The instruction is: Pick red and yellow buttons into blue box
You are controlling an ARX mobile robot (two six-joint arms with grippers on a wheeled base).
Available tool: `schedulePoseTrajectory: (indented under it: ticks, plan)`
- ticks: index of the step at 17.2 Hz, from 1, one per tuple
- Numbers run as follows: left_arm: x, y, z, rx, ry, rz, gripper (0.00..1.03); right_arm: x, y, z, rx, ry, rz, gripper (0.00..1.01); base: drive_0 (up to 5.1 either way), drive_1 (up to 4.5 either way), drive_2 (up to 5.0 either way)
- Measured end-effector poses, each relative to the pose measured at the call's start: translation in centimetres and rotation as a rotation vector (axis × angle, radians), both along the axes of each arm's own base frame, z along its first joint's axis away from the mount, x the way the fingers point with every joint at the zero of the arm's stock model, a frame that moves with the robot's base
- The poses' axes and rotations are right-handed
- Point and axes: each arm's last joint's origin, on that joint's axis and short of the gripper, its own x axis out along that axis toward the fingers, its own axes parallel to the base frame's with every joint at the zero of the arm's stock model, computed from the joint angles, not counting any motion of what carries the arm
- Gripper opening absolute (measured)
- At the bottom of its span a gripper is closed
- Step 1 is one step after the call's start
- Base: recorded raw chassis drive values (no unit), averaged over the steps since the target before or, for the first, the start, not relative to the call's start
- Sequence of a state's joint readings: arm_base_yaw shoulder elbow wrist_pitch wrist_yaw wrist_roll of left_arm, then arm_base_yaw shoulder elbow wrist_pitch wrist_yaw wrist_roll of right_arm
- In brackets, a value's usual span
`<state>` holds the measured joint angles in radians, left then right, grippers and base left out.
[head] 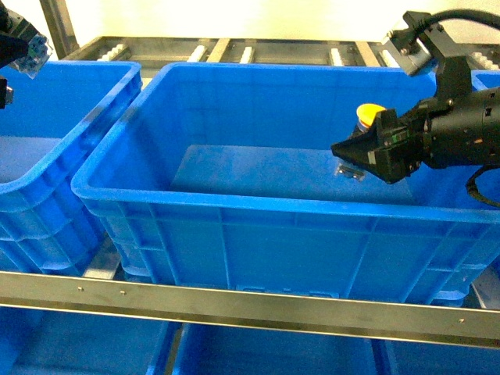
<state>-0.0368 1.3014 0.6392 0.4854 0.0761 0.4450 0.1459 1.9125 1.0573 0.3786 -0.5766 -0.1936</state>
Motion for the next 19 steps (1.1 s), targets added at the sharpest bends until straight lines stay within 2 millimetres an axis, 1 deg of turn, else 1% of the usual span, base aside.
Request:
schedulePoseTrajectory:
  ticks: [4,7,8,9,11,15,16,17,19]
  plan:
    - [0.0,0.0,0.0,0.000,0.000,-0.001,0.23,1.7,-1.6,-0.5,-0.036,-0.012,-0.033,0.40,0.0,0.00,0.0]
    - [0.0,0.0,0.0,0.000,0.001,0.000,0.23,2.0,-2.1,-0.3,-0.047,-0.017,-0.027,0.40,0.0,0.00,0.0]
    - [0.0,0.0,0.0,0.000,-0.001,0.000,0.23,2.0,-2.2,-0.3,-0.050,-0.021,-0.027,0.43,0.0,0.00,0.0]
    - [0.0,0.0,0.0,0.000,-0.001,0.000,0.23,2.0,-2.2,-0.3,-0.050,-0.020,-0.025,0.53,0.0,0.00,0.0]
    - [0.0,0.0,0.0,0.000,0.000,0.000,0.23,2.0,-2.2,-0.3,-0.051,-0.024,-0.023,0.69,0.0,0.00,0.0]
    - [0.0,0.0,0.0,0.000,-0.001,0.000,0.23,2.0,-1.9,-0.3,-0.050,-0.024,-0.015,0.95,0.0,0.00,0.0]
    - [0.0,0.0,0.0,0.000,0.000,0.000,0.23,2.0,-1.9,-0.3,-0.050,-0.024,-0.015,1.00,0.0,0.00,0.0]
    - [0.0,0.0,0.0,0.000,0.000,0.000,0.23,2.0,-2.0,-0.3,-0.050,-0.024,-0.015,0.97,0.0,0.00,0.0]
    - [0.0,0.0,0.0,0.000,0.000,0.000,0.23,2.0,-2.0,-0.3,-0.050,-0.024,-0.015,0.98,0.0,0.00,0.0]
